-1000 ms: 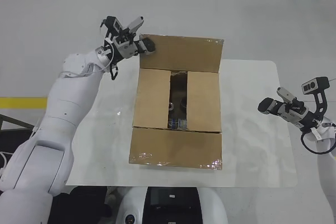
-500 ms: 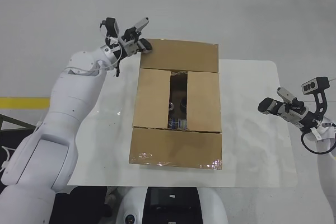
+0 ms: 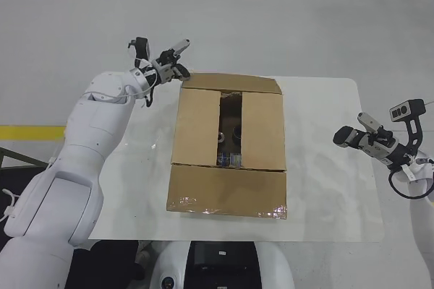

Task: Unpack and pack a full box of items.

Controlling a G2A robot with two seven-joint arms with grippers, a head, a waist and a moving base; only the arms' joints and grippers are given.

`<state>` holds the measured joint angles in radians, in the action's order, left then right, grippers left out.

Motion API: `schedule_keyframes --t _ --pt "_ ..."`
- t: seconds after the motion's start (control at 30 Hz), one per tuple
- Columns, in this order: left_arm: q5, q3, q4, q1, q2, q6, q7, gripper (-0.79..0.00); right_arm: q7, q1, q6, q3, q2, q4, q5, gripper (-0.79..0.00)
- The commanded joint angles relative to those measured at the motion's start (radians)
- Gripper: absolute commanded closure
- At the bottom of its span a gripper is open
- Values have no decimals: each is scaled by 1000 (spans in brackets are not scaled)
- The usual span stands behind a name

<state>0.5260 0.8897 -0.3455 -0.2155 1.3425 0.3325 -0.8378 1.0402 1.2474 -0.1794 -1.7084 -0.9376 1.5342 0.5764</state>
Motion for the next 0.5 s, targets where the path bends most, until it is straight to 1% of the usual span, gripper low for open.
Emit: schedule_keyframes --t 0.0,0.2,0.47 --pt "-10 1 5 -4 -1 -3 -12 -785 0 0 0 0 0 0 0 -785" --pt "-11 20 10 -21 -8 -13 -33 -785 0 0 0 0 0 0 0 -785" --pt "-18 46 -20 -50 -26 -45 -100 -785 0 0 0 0 0 0 0 -785"
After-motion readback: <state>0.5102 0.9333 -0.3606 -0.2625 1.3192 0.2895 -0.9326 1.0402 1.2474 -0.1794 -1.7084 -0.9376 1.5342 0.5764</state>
